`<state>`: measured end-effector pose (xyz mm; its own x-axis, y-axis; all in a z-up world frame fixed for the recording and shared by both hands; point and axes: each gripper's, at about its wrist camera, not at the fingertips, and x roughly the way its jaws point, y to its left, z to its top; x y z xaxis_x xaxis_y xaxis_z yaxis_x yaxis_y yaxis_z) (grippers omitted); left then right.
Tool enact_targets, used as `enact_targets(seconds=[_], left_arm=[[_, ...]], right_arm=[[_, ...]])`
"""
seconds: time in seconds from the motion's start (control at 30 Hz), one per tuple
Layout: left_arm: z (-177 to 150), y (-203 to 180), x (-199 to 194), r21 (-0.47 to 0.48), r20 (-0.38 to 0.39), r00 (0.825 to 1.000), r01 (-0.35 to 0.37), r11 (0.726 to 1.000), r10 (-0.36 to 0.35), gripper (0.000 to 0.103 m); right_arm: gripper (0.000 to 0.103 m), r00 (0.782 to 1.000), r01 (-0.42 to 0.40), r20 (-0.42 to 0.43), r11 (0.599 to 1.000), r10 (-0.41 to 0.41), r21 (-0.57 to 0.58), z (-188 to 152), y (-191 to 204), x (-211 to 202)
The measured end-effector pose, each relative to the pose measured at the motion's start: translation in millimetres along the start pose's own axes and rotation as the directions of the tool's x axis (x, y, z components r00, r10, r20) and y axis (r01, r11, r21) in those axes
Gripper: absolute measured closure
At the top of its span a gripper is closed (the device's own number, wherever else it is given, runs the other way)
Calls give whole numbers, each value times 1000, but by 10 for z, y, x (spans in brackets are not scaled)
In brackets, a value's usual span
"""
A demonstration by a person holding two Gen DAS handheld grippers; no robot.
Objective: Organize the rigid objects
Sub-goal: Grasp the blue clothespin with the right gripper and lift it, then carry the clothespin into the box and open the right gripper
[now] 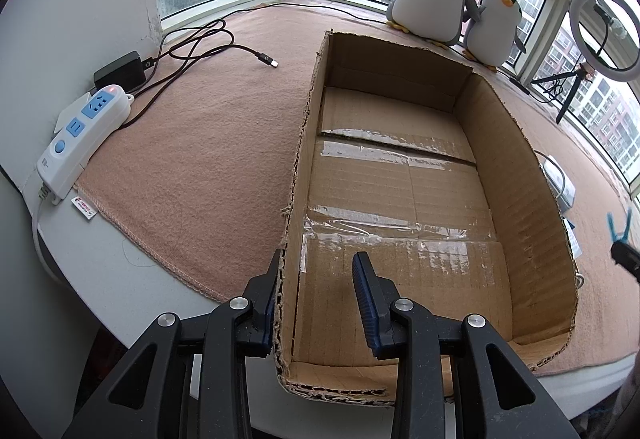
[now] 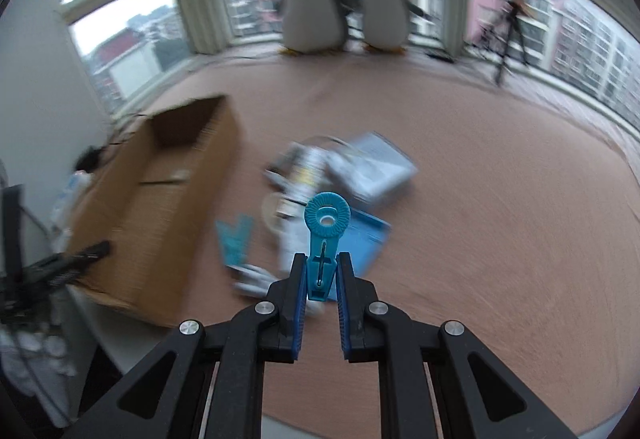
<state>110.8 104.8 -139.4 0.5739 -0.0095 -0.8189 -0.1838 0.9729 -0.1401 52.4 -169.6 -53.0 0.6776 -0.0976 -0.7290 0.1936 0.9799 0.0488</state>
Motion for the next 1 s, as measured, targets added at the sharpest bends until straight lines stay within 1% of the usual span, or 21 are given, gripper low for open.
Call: enact_targets(seconds=[0.1, 0.2, 0.37, 0.5, 0.63, 0.8, 0.87, 0.9, 0.93, 0.97, 1.0], left_arm=[[1, 7, 6, -2, -1, 1000, 2, 1000, -2, 68], [4, 12, 15, -2, -2, 1000, 0, 1000, 0, 68], [5, 20, 20, 0, -2, 1000, 0, 1000, 0, 68], [3, 18, 19, -1, -1, 1000, 0, 1000, 0, 68], [2, 17, 19, 0, -1, 1000, 0, 1000, 0, 68], [2, 17, 19, -1, -1, 1000, 0, 1000, 0, 68], [2, 17, 18, 0, -1, 1000, 0, 1000, 0, 68], [3, 18, 18, 0, -1, 1000, 0, 1000, 0, 68], [3, 17, 18, 0, -1, 1000, 0, 1000, 0, 68], [2, 20, 17, 0, -1, 1000, 0, 1000, 0, 68], [3, 17, 19, 0, -1, 1000, -1, 1000, 1, 68]], right_arm=[[91, 998, -64, 16, 996, 65, -65, 70, 307, -26], [91, 993, -117, 5, 985, 119, -124, 125, 585, 24], [91, 986, -167, -14, 969, 167, -184, 172, 922, 117], [91, 983, -181, -39, 962, 177, -205, 180, 1082, 207], [91, 984, -179, -60, 958, 169, -225, 156, 1190, 297], [90, 984, -174, -70, 956, 162, -237, 139, 1216, 358], [89, 982, -185, -73, 953, 173, -238, 136, 1211, 356], [88, 983, -184, -71, 954, 172, -236, 135, 1214, 355], [82, 983, -181, -67, 955, 170, -235, 135, 1212, 353], [72, 984, -179, -63, 955, 169, -235, 135, 1210, 345], [66, 983, -181, -59, 955, 172, -236, 137, 1211, 341]])
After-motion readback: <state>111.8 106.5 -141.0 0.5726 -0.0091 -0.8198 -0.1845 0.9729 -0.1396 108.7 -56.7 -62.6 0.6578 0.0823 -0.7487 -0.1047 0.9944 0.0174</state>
